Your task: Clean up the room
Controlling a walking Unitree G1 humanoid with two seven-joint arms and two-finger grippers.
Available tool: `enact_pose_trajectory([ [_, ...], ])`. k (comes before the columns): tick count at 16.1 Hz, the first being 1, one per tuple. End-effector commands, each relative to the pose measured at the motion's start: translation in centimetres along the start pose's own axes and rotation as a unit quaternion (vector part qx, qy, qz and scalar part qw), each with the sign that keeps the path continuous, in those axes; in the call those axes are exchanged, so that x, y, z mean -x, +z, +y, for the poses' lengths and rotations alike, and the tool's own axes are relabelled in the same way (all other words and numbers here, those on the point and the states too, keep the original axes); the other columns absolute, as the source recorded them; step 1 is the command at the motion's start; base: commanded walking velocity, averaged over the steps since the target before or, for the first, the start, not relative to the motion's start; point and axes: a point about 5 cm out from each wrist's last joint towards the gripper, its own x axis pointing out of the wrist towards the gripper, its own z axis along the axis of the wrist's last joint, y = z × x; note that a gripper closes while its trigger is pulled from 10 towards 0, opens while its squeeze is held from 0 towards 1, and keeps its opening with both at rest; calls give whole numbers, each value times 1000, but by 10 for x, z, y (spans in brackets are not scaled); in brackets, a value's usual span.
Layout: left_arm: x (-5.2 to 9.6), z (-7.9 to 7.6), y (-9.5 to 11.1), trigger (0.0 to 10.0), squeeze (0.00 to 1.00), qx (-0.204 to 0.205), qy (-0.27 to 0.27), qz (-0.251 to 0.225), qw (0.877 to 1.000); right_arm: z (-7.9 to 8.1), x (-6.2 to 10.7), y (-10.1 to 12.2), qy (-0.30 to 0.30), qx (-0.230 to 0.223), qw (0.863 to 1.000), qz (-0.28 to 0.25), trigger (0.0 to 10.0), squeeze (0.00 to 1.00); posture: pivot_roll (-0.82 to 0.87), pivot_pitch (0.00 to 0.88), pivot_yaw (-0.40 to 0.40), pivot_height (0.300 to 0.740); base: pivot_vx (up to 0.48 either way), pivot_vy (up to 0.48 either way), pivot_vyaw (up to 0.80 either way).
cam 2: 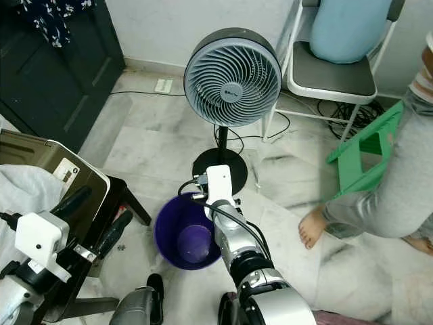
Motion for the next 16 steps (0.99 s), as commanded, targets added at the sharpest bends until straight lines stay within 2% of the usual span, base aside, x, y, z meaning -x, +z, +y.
enact_pose_trajectory([
  [1, 1, -3, 0, 10000, 0, 2, -1, 3, 1000, 41, -2, 11, 59, -37, 997, -23, 10000, 1000, 153, 298, -45, 740, 0, 0, 0],
  [7, -8, 1, -1, 10000, 0, -3, 8, -8, 1000, 59, 7, 31, 153, -43, 982, -104, 10000, 1000, 140, 253, -45, 740, 0, 0, 0],
  [9, -17, 0, -1, 10000, 0, 2, 14, -19, 1000, 58, 16, 33, 177, -26, 976, -127, 10000, 1000, 114, 220, -46, 740, 0, 0, 0],
  [10, -23, -2, -2, 10000, 0, 5, 15, -26, 1000, 50, 23, 32, 178, -8, 974, -139, 10000, 1000, 92, 198, -46, 740, 0, 0, 0],
  [11, -28, -3, -4, 10000, 0, 8, 22, -33, 999, 34, 32, 34, 156, 33, 973, -164, 10000, 1000, 64, 172, -48, 740, 0, 0, 0],
  [13, -34, -2, -5, 10000, 0, 9, 28, -39, 999, 15, 37, 39, 124, 53, 974, -183, 10000, 1000, 47, 147, -50, 740, 0, 0, 0],
  [15, -53, 4, -7, 10000, 0, 8, 65, -61, 996, -46, 58, 53, 24, 118, 969, -214, 10000, 1000, -9, 75, -60, 740, 0, 0, 0],
  [16, -55, 5, -8, 10000, 0, 8, 68, -62, 996, -51, 58, 54, 18, 120, 969, -213, 10000, 1000, -13, 71, -61, 740, 0, 0, 0],
])
